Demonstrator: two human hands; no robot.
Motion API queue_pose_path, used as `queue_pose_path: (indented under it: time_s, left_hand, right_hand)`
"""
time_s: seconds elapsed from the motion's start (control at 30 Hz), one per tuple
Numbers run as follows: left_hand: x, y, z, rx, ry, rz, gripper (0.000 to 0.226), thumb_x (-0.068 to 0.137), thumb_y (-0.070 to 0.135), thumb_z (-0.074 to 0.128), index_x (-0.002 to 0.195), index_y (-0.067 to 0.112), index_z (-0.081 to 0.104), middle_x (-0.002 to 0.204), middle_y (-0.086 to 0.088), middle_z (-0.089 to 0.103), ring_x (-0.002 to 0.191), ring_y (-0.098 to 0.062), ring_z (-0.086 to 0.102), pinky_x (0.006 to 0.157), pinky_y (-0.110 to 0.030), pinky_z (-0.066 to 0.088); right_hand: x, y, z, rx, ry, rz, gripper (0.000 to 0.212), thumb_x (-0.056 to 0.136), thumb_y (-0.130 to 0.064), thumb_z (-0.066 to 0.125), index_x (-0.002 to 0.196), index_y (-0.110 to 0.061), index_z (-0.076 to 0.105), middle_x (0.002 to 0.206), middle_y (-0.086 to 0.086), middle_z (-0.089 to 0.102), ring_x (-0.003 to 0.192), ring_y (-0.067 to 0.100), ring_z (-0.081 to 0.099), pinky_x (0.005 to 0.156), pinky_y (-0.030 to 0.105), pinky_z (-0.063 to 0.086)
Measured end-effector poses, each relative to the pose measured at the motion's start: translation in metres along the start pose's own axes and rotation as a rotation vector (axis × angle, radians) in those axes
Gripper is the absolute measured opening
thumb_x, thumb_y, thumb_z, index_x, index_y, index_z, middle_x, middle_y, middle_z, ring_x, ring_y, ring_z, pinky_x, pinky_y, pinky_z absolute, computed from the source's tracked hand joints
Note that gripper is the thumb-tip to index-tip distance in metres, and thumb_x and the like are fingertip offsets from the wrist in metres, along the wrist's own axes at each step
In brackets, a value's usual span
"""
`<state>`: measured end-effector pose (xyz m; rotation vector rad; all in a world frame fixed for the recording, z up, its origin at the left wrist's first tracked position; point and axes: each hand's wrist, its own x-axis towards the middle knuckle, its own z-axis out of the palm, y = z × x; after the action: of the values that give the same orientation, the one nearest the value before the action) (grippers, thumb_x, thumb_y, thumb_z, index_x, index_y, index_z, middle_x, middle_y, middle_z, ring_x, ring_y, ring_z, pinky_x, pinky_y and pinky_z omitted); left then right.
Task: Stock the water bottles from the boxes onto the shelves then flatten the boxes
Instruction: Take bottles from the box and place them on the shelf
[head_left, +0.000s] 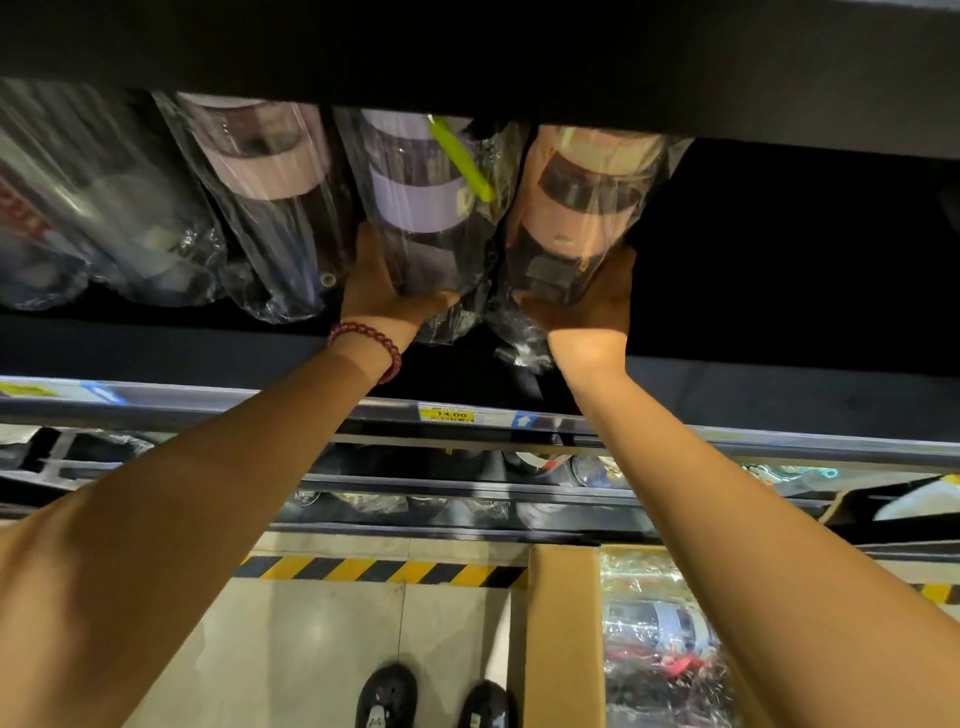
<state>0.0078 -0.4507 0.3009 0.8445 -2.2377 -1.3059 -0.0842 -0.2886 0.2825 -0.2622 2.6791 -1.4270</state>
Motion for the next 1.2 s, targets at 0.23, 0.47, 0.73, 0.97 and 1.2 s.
queue_pose_path:
  time_s: [0.23, 0.47, 0.73, 0.97, 1.2]
  left_hand:
    - [0.001, 0.001, -0.003, -0.028, -0.053, -0.006, 0.092, 0.062, 0.008, 0.084, 0.137, 0.002, 0.032, 0.131, -0.016, 0.049, 0.122, -0.025, 0.047, 0.103, -0.026, 0.038]
    - [-0.007, 0.012, -0.008, -0.035, -0.058, -0.122, 0.085, 0.062, 0.024, 0.085, 0.133, 0.008, 0.041, 0.131, -0.008, 0.051, 0.122, -0.025, 0.049, 0.105, -0.036, 0.04]
    - [-0.084, 0.062, -0.029, -0.302, -0.038, -0.28, 0.045, 0.074, 0.006, 0.076, 0.112, 0.004, 0.052, 0.107, -0.004, 0.062, 0.104, -0.02, 0.059, 0.079, -0.019, 0.046]
    - [-0.155, 0.111, -0.005, -0.174, -0.656, -0.179, 0.065, 0.08, -0.001, 0.069, 0.138, 0.005, 0.038, 0.139, -0.014, 0.044, 0.125, -0.028, 0.047, 0.09, -0.027, 0.042]
    - [-0.248, 0.152, 0.07, 0.194, -1.141, 0.073, 0.067, 0.078, 0.012, 0.075, 0.135, 0.004, 0.041, 0.132, -0.014, 0.05, 0.12, -0.028, 0.051, 0.096, -0.033, 0.046]
  right_hand:
    - [-0.012, -0.014, 0.0, -0.021, 0.113, -0.052, 0.093, 0.069, -0.039, 0.081, 0.139, -0.003, 0.033, 0.139, 0.012, 0.045, 0.127, 0.025, 0.044, 0.094, 0.008, 0.024]
    - [-0.022, -0.015, -0.025, 0.147, -0.096, 0.121, 0.099, 0.058, -0.038, 0.087, 0.139, -0.01, 0.037, 0.136, 0.005, 0.049, 0.124, 0.018, 0.049, 0.103, 0.029, 0.043]
    - [-0.099, -0.024, -0.098, 0.145, -0.004, 0.164, 0.074, 0.083, -0.02, 0.072, 0.141, -0.014, 0.027, 0.129, 0.0, 0.045, 0.119, 0.015, 0.043, 0.092, 0.023, 0.036]
    - [-0.201, 0.008, -0.176, 0.142, 0.118, 0.389, 0.069, 0.084, -0.017, 0.071, 0.141, -0.009, 0.034, 0.133, 0.012, 0.05, 0.12, 0.025, 0.05, 0.096, 0.035, 0.043]
    - [-0.317, 0.081, -0.245, 0.211, 0.218, 0.714, 0.073, 0.071, -0.033, 0.075, 0.132, -0.011, 0.042, 0.123, 0.008, 0.055, 0.113, 0.026, 0.055, 0.097, 0.048, 0.045]
